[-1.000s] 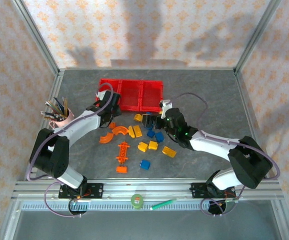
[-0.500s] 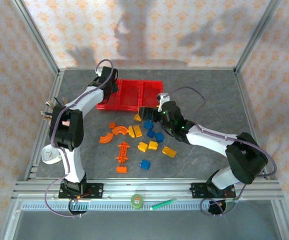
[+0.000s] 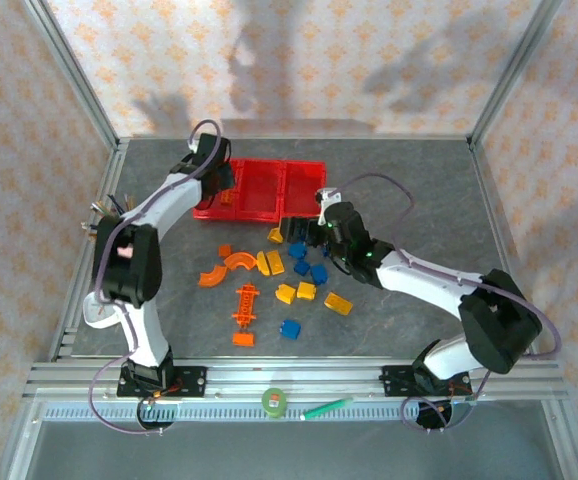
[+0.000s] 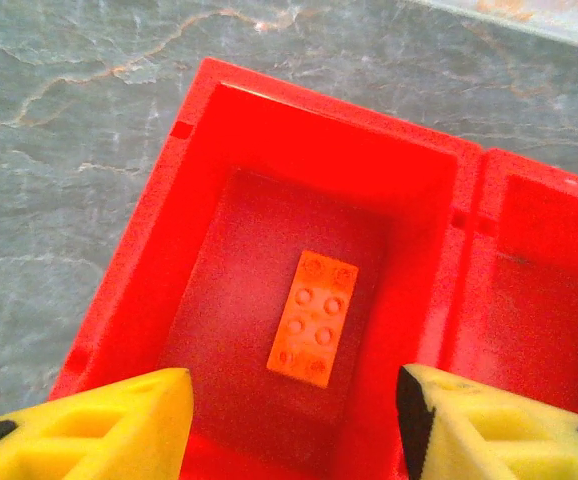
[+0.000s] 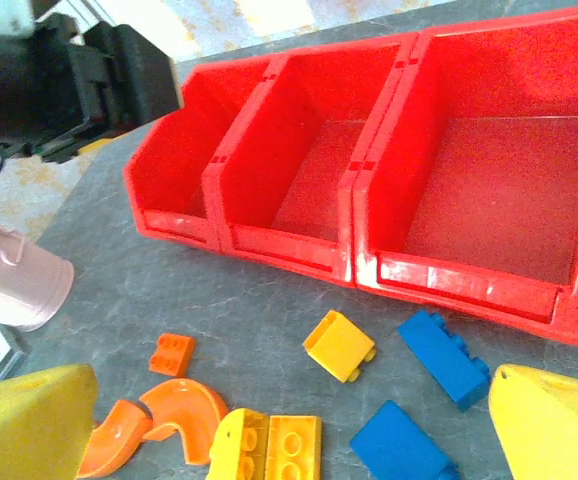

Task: Sort the legos into containers by color
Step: Place the lego in the container.

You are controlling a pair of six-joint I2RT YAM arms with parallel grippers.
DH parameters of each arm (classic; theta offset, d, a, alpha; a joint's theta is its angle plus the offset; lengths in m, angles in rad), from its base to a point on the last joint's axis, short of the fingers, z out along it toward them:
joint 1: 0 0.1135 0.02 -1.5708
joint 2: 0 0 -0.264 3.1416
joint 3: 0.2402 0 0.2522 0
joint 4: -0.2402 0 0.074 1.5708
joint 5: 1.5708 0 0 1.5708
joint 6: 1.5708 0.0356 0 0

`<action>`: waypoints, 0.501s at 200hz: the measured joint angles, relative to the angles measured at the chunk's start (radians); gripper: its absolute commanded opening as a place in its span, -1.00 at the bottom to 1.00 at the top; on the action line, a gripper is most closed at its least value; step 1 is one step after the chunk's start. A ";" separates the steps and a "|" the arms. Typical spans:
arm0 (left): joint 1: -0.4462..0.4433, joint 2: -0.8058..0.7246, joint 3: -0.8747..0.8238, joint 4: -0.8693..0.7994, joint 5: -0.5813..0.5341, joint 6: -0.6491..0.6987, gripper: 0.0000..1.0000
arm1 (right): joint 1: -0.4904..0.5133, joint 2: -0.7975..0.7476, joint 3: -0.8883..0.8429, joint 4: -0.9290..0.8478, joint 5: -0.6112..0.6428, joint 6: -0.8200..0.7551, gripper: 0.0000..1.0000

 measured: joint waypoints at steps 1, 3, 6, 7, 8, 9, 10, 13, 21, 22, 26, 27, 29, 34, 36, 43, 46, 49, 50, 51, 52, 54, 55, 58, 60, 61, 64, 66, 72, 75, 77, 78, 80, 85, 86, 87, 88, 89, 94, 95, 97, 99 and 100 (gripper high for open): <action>0.000 -0.005 -0.005 0.002 0.001 0.000 0.23 | 0.000 -0.001 0.000 0.000 -0.002 0.000 0.99; -0.001 -0.024 -0.021 0.001 0.004 -0.002 0.24 | 0.000 -0.003 0.000 -0.002 -0.004 0.000 0.99; -0.003 -0.047 -0.042 0.003 0.007 -0.003 0.24 | 0.000 -0.006 0.000 -0.002 -0.010 0.000 0.99; -0.003 -0.053 -0.047 0.003 0.007 -0.004 0.24 | 0.000 -0.007 -0.001 -0.003 -0.010 0.000 0.99; -0.004 -0.058 -0.052 0.004 0.007 -0.004 0.25 | 0.000 -0.008 -0.001 -0.003 -0.011 0.000 0.99; -0.005 -0.069 -0.062 0.004 0.009 -0.005 0.25 | 0.000 -0.008 -0.001 -0.004 -0.014 0.000 0.99; -0.005 -0.075 -0.066 0.003 0.010 -0.006 0.25 | 0.000 -0.009 -0.001 -0.005 -0.014 0.000 0.99; -0.008 -0.094 -0.083 0.005 0.012 -0.006 0.26 | 0.000 -0.011 -0.002 -0.006 -0.020 0.001 0.99; -0.018 -0.150 -0.134 0.006 0.015 -0.011 0.27 | 0.000 -0.013 -0.004 -0.008 -0.032 0.003 0.99; -0.019 -0.154 -0.138 0.006 0.015 -0.011 0.27 | 0.000 -0.013 -0.005 -0.010 -0.033 0.003 0.99; -0.026 -0.177 -0.158 0.005 0.017 -0.014 0.28 | 0.000 -0.014 -0.007 -0.011 -0.038 0.004 0.99; -0.027 -0.181 -0.162 0.006 0.016 -0.014 0.28 | 0.000 -0.014 -0.008 -0.011 -0.039 0.004 0.99; -0.031 -0.193 -0.175 0.006 0.016 -0.015 0.28 | 0.000 -0.014 -0.009 -0.012 -0.040 0.004 0.99; -0.041 -0.216 -0.201 0.006 0.016 -0.018 0.29 | 0.000 -0.014 -0.015 -0.014 -0.047 0.006 0.99; -0.045 -0.226 -0.212 0.006 0.016 -0.020 0.29 | 0.000 -0.014 -0.017 -0.014 -0.050 0.007 0.99; -0.059 -0.252 -0.246 0.006 0.016 -0.023 0.30 | 0.002 -0.014 -0.026 -0.019 -0.055 0.009 0.99; -0.066 -0.263 -0.261 0.006 0.016 -0.025 0.31 | 0.002 -0.014 -0.031 -0.020 -0.058 0.011 0.99; -0.071 -0.270 -0.274 0.006 0.016 -0.026 0.31 | 0.002 -0.014 -0.035 -0.022 -0.060 0.011 0.99; -0.074 -0.274 -0.282 0.005 0.016 -0.026 0.32 | 0.003 -0.014 -0.037 -0.022 -0.061 0.011 0.99; -0.076 -0.277 -0.285 0.005 0.016 -0.026 0.32 | 0.003 -0.014 -0.039 -0.022 -0.062 0.012 0.99; -0.078 -0.279 -0.289 0.005 0.016 -0.026 0.32 | 0.004 -0.014 -0.041 -0.021 -0.062 0.013 0.99; -0.084 -0.285 -0.302 0.005 0.015 -0.028 0.32 | 0.005 -0.014 -0.044 -0.022 -0.063 0.014 0.99; -0.086 -0.287 -0.306 0.005 0.015 -0.029 0.32 | 0.005 -0.014 -0.045 -0.022 -0.063 0.015 0.99; -0.093 -0.294 -0.321 0.005 0.015 -0.030 0.33 | 0.006 -0.014 -0.049 -0.023 -0.066 0.016 0.99; -0.097 -0.297 -0.328 0.005 0.015 -0.031 0.34 | 0.008 -0.014 -0.053 -0.024 -0.067 0.016 0.99; -0.100 -0.299 -0.332 0.005 0.014 -0.031 0.34 | 0.008 -0.014 -0.054 -0.024 -0.068 0.016 0.99; -0.107 -0.304 -0.349 0.005 0.013 -0.033 0.35 | 0.011 -0.013 -0.060 -0.025 -0.070 0.019 0.99; -0.111 -0.307 -0.356 0.004 0.013 -0.034 0.36 | 0.012 -0.013 -0.061 -0.026 -0.071 0.019 0.99; -0.126 -0.314 -0.383 0.004 0.010 -0.040 0.37 | 0.018 -0.013 -0.067 -0.030 -0.073 0.022 0.99; -0.134 -0.317 -0.392 0.003 0.007 -0.042 0.37 | 0.022 -0.013 -0.069 -0.030 -0.073 0.023 0.99; -0.140 -0.319 -0.402 0.002 0.006 -0.045 0.37 | 0.024 -0.013 -0.071 -0.030 -0.074 0.023 0.99; -0.141 -0.319 -0.405 0.001 0.006 -0.046 0.37 | 0.025 -0.013 -0.072 -0.030 -0.074 0.024 0.99; -0.147 -0.320 -0.414 0.001 0.004 -0.049 0.38 | 0.028 -0.013 -0.074 -0.030 -0.074 0.026 0.99; -0.158 -0.323 -0.431 0.001 0.003 -0.052 0.38 | 0.034 -0.012 -0.077 -0.031 -0.076 0.028 0.99; -0.159 -0.323 -0.434 0.001 0.003 -0.052 0.38 | 0.035 -0.011 -0.077 -0.030 -0.077 0.030 0.99; -0.163 -0.324 -0.439 0.002 0.003 -0.053 0.38 | 0.037 -0.011 -0.078 -0.030 -0.077 0.031 0.99; -0.164 -0.324 -0.443 0.002 0.003 -0.053 0.38 | 0.037 -0.011 -0.078 -0.029 -0.077 0.031 0.99; -0.166 -0.324 -0.446 0.002 0.003 -0.053 0.38 | 0.038 -0.011 -0.079 -0.029 -0.077 0.031 0.99; -0.175 -0.325 -0.464 0.002 0.003 -0.060 0.38 | 0.044 -0.010 -0.081 -0.026 -0.081 0.035 0.99; -0.177 -0.325 -0.467 0.002 0.003 -0.060 0.38 | 0.045 -0.010 -0.082 -0.025 -0.082 0.035 0.99; -0.179 -0.326 -0.472 0.001 0.003 -0.061 0.38 | 0.047 -0.009 -0.082 -0.024 -0.084 0.036 0.99; -0.182 -0.326 -0.481 0.002 0.004 -0.064 0.38 | 0.049 -0.008 -0.084 -0.023 -0.085 0.038 0.99; -0.182 -0.326 -0.483 0.002 0.004 -0.065 0.38 | 0.050 -0.008 -0.085 -0.021 -0.085 0.038 0.99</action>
